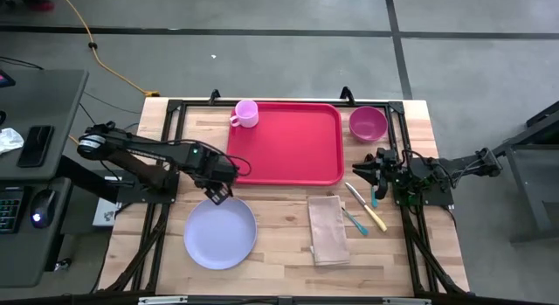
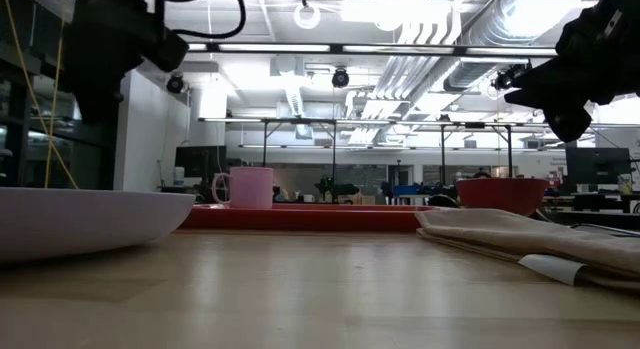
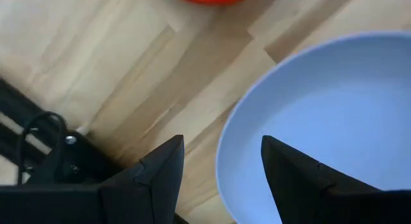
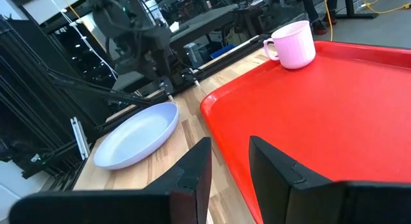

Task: Set up tray
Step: Put the light blue plate on the tray

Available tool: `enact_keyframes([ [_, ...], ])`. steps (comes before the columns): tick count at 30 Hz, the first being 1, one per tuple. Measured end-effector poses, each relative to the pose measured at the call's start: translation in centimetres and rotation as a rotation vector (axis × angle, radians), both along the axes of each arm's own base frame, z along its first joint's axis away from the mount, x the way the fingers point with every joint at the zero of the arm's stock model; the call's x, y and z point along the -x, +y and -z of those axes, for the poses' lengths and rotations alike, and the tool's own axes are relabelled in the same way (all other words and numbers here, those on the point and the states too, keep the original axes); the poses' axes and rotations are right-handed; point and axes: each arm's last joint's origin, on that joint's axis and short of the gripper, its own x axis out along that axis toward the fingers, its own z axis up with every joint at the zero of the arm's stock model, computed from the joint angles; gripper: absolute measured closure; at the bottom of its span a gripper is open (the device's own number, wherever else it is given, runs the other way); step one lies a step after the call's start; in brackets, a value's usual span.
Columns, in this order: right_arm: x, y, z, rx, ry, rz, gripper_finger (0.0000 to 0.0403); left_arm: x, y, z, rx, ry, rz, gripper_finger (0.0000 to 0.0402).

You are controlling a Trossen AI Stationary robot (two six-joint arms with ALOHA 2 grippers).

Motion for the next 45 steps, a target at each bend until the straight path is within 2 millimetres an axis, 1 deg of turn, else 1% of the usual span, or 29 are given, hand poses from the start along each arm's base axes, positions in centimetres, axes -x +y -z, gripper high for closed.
enact_keyframes([
  [8, 0.0, 0.0, -0.1, -0.001, -0.005, 0.002, 0.032, 0.7, -1.3, 2.4, 0.062, 0.023, 0.063, 0.0163],
  [13, 0.0, 0.0, -0.1, -0.006, -0.007, 0.006, 0.032, 0.8, -2.0, 4.1, 0.112, -0.007, 0.088, 0.0163],
  [17, 0.0, 0.0, -0.1, -0.023, -0.01, 0.007, 0.032, 1.0, -2.2, 4.9, 0.113, -0.002, 0.088, 0.0163],
  [23, 0.0, 0.0, -0.1, -0.024, -0.014, 0.007, 0.032, 1.5, -2.0, 5.7, 0.107, 0.024, 0.084, 0.0163],
  [27, 0.0, 0.0, -0.1, -0.025, -0.017, 0.008, 0.032, 1.4, -2.0, 6.3, 0.112, 0.0, 0.088, 0.0163],
  [33, 0.0, 0.0, -0.1, -0.047, -0.021, 0.009, 0.032, 1.8, -1.9, 7.5, 0.112, 0.005, 0.095, 0.0163],
  [38, 0.0, 0.0, -0.1, -0.047, -0.021, 0.009, 0.032, 2.0, -1.9, 7.8, 0.11, 0.015, 0.093, 0.0163],
  [45, 0.0, 0.0, -0.1, -0.047, -0.021, 0.009, 0.032, 1.6, -1.9, 7.8, 0.107, -0.028, 0.108, 0.0163],
])
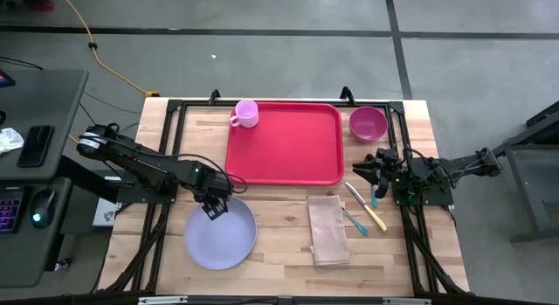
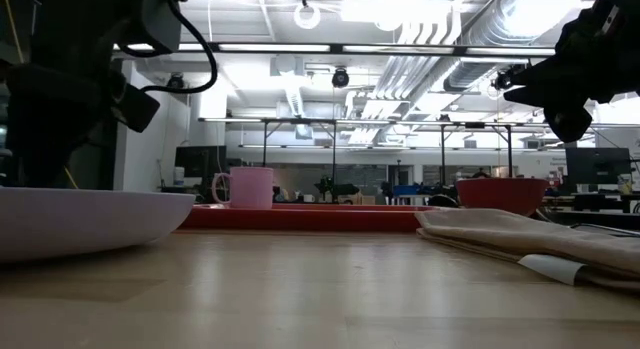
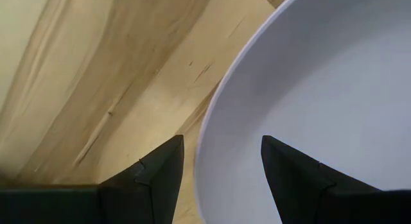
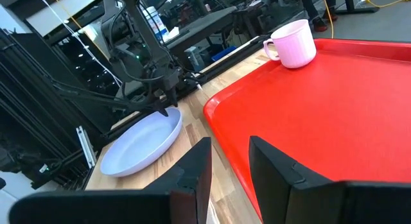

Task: Set up tray
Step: Put the light blue plate on the tray

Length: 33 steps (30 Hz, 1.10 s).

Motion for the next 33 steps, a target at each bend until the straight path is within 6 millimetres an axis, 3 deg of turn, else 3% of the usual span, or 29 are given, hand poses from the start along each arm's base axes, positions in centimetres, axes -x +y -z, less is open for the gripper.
enact_keyframes([
  [13, 0.0, 0.0, 0.0, 0.0, 0.0, 0.0, 0.032, 0.0, 0.2, 0.0, -0.05, -0.011, -0.009, 0.0163],
  [21, 0.0, 0.0, 0.0, -0.002, 0.0, -0.012, 0.032, 1.3, 0.3, 2.3, 0.008, 0.037, -0.061, 0.0163],
  [33, 0.0, 0.0, 0.0, -0.001, -0.002, -0.004, 0.032, 0.9, 0.1, 2.4, 0.041, -0.007, -0.065, 0.0163],
])
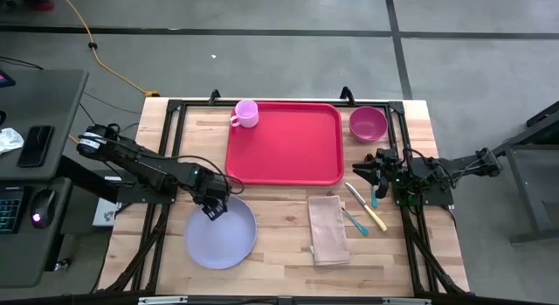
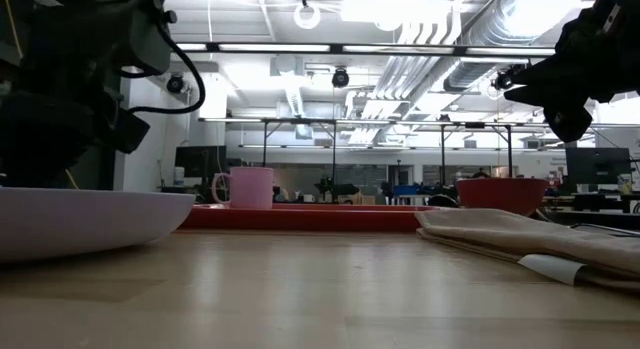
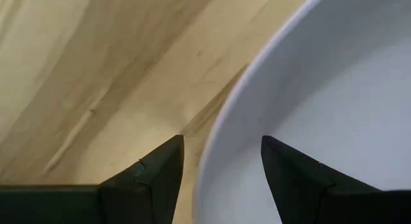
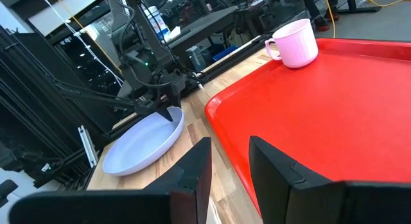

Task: Set up tray
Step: Put the light blue plate on the tray

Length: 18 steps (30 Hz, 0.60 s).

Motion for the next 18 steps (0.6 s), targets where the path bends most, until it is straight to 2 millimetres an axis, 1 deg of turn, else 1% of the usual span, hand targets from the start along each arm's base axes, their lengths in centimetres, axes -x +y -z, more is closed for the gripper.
enact_keyframes([
  [11, 0.0, -0.02, 0.0, 0.001, 0.0, 0.008, 0.032, 0.23, 0.08, 0.01, -0.015, 0.02, 0.027, 0.0163],
  [18, 0.0, -0.02, 0.0, 0.001, 0.0, 0.008, 0.032, 0.76, 0.27, 0.02, -0.051, 0.071, 0.022, 0.0164],
])
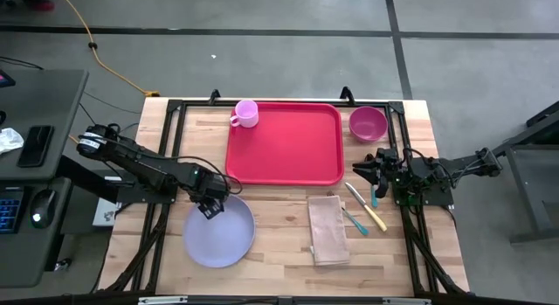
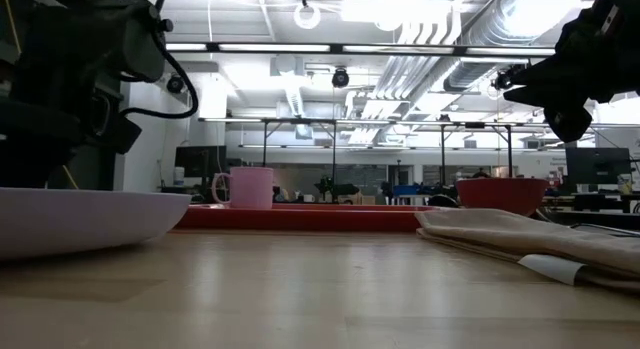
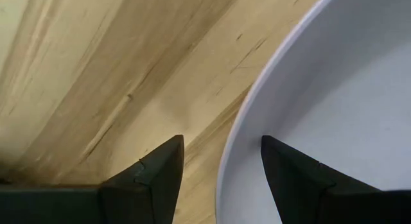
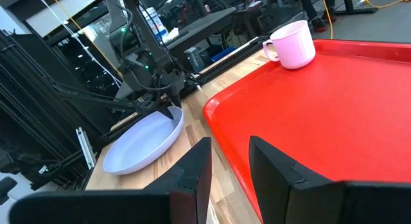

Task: Set up tray
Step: Put the light blue plate on the tray

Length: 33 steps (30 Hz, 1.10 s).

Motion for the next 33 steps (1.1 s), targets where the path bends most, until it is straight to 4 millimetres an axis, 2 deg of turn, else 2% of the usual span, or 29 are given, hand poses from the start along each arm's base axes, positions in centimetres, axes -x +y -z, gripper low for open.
enact_keyframes([
  [4, 0.0, 0.0, 0.0, 0.0, 0.0, 0.0, 0.032, 0.04, 0.01, 0.0, -0.002, 0.005, -0.006, 0.0187],
  [13, 0.0, 0.0, 0.0, 0.0, 0.0, 0.0, 0.032, 0.04, 0.01, -0.05, -0.001, 0.004, -0.007, 0.0292],
  [17, 0.0, 0.0, 0.0, 0.0, 0.0, 0.0, 0.032, 0.0, -0.02, -0.11, 0.007, 0.0, -0.007, 0.0327],
  [33, 0.0, 0.0, 0.0, 0.0, 0.0, 0.0, 0.032, -0.77, -0.23, -0.98, 0.022, -0.03, -0.012, 0.0374],
])
